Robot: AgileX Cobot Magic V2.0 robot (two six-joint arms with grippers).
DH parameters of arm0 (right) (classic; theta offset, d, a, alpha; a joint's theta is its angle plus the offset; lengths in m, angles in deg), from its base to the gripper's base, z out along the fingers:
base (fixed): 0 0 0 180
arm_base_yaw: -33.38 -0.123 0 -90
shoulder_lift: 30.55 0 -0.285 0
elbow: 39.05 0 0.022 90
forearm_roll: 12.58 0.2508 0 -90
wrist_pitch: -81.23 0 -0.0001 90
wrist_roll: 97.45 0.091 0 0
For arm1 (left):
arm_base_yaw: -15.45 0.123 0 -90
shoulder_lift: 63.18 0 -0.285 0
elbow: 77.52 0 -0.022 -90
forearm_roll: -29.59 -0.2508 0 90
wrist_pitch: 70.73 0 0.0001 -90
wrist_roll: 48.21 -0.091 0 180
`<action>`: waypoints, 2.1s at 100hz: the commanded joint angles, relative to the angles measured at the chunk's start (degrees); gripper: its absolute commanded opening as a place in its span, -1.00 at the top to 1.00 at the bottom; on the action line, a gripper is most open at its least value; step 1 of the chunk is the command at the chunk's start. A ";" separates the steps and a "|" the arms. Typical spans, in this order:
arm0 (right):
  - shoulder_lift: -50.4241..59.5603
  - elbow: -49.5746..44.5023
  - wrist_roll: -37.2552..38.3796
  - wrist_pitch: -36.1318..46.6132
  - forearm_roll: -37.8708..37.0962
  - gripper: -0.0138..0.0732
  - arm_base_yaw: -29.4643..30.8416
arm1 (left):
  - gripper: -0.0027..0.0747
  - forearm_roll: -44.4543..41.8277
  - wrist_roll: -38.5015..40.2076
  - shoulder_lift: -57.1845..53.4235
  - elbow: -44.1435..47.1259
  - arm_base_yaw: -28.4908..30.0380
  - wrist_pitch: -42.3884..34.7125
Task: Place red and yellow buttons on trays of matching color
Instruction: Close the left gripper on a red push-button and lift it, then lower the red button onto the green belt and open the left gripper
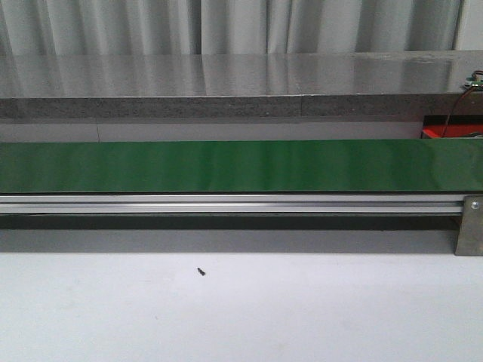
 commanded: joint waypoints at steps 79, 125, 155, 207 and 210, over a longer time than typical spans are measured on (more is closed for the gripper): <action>0.91 1.92 -0.04 2.54 1.19 0.84 0.07 | 0.83 8.81 -4.09 -17.80 -1.73 -9.09 13.19; 0.91 1.92 -0.04 2.60 1.19 0.84 0.07 | 0.83 8.81 -4.09 -14.91 -1.14 -12.27 14.13; 0.91 1.92 -0.04 2.60 1.19 0.84 0.07 | 0.82 8.96 -4.09 -13.79 -0.88 -12.27 14.13; 0.91 1.92 -0.04 2.60 1.19 0.84 0.07 | 0.26 8.96 -4.09 -13.79 -0.88 -12.27 14.14; 0.91 1.92 -0.04 2.60 1.19 0.84 0.07 | 0.24 8.96 -4.09 -13.79 -0.88 -12.27 14.14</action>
